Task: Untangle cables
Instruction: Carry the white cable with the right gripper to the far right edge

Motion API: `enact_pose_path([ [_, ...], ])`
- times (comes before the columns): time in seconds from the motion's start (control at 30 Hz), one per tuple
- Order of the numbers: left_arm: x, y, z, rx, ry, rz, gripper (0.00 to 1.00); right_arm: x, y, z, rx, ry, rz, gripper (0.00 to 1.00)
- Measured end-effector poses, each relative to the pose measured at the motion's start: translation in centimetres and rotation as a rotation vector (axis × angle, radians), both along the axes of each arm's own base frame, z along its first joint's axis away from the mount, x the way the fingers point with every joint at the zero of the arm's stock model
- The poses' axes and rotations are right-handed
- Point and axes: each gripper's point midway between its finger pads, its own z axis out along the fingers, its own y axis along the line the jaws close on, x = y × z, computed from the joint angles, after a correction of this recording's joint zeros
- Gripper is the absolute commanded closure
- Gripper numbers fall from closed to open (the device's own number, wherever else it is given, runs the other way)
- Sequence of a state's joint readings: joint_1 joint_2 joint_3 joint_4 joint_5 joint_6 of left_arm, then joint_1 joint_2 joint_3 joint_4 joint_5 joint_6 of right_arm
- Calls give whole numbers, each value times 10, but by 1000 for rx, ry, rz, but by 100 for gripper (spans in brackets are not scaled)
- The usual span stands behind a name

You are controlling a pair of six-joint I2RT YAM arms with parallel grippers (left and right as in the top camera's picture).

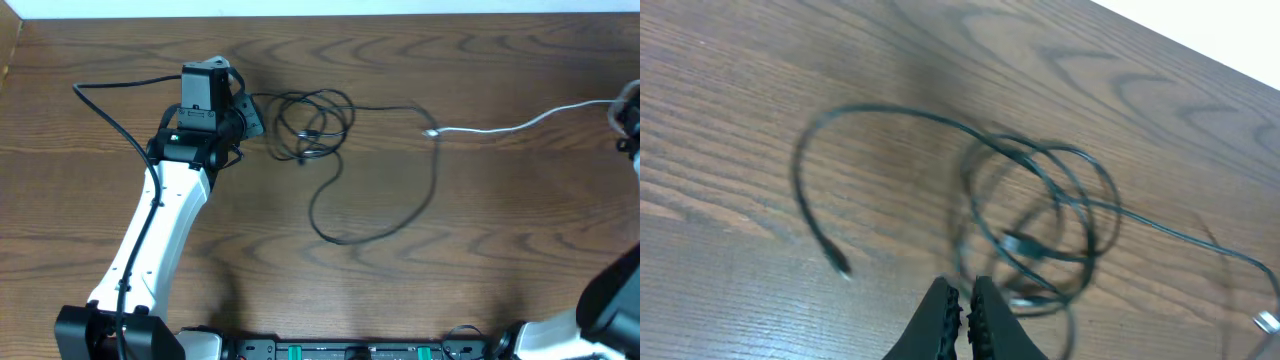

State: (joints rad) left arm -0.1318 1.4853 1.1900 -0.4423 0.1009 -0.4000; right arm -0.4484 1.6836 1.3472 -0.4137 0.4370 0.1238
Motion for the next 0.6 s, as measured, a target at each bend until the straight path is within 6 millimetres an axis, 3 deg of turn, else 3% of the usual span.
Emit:
enact_pose_path([
  [0.13, 0, 0, 0, 0, -1, 0, 92, -24, -3, 34, -78, 0, -58, 99],
  [0.27, 0, 0, 0, -2, -1, -1, 93, -32, 6, 53, -107, 0, -46, 99],
  [0.43, 0, -2, 0, -8, 0, -6, 92, -7, 54, 52, -82, 10, 113, 99],
  [0.6, -2, -9, 1, -37, 5, -35, 92, 27, 113, 26, -50, 62, 282, 99],
])
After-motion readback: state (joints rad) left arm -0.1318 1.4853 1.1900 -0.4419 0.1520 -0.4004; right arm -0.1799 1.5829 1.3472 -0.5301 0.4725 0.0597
